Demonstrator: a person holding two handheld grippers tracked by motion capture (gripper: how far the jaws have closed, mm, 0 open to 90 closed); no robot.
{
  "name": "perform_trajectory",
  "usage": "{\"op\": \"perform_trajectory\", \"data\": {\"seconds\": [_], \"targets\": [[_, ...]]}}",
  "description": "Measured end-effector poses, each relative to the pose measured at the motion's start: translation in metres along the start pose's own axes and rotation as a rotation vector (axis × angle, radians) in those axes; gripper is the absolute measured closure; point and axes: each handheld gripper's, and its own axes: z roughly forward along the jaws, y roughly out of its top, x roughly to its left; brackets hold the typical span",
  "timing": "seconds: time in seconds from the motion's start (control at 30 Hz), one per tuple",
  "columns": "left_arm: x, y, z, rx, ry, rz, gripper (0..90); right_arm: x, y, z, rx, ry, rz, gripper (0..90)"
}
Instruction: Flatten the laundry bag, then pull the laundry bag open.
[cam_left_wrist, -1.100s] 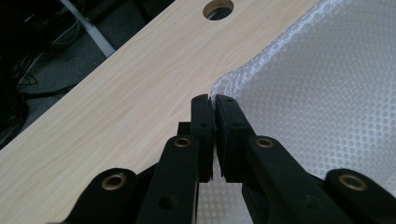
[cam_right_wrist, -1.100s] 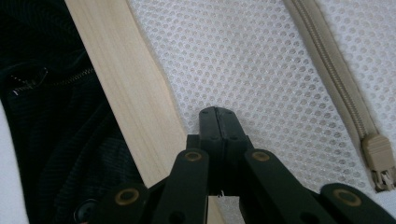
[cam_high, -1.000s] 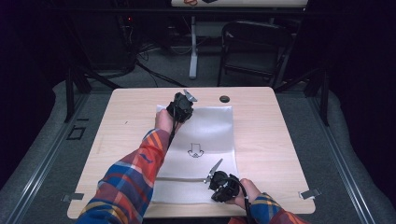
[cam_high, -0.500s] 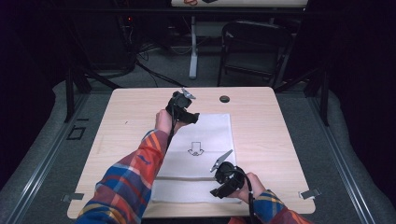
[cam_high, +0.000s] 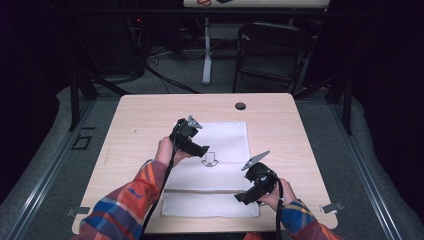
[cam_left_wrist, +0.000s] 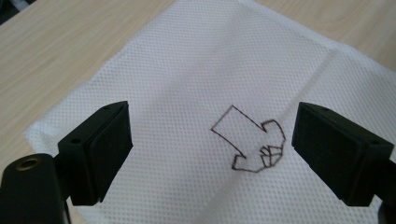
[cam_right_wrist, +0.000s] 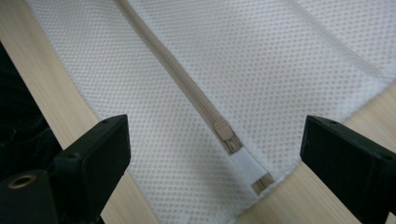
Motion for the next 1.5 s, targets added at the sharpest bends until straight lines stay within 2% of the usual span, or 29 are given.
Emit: {"op": "perform_trajectory", "data": {"seconds": [0.2,0.4,0.43,0.67,0.77,0.93,1.2,1.4,1.5], "targets": [[-0.010,-0.021,-0.006,0.015,-0.042,0.013,10.6,-0.008,-0.005,-0.005,-0.002,-0.023,0.026,8.5],[-0.017,-0.027,-0.009,0.016,-0.058,0.021,10.3,-0.012,-0.009,-0.008,-0.009,-0.034,0.049,9.6],[-0.019,-0.028,-0.009,0.020,-0.064,0.027,10.3,-0.012,-0.009,-0.009,-0.001,-0.051,0.049,10.0],[-0.031,-0.028,-0.008,0.029,-0.090,0.044,10.3,-0.020,-0.015,-0.014,-0.025,-0.056,0.070,12.2],[-0.036,-0.029,-0.007,0.025,-0.080,0.047,10.3,-0.023,-0.017,-0.016,-0.034,-0.056,0.071,13.7],[-0.043,-0.029,-0.006,0.024,-0.111,0.057,10.8,-0.024,-0.016,-0.018,-0.037,-0.067,0.078,15.5],[-0.056,-0.029,0.003,0.024,-0.139,0.077,12.0,-0.026,-0.016,-0.018,-0.043,-0.074,0.088,19.3],[-0.068,-0.027,0.008,0.019,-0.172,0.085,15.0,-0.028,-0.018,-0.018,-0.044,-0.077,0.099,28.4],[-0.076,-0.026,0.013,0.024,-0.199,0.105,15.8,-0.028,-0.017,-0.016,-0.036,-0.062,0.099,34.6]]}}
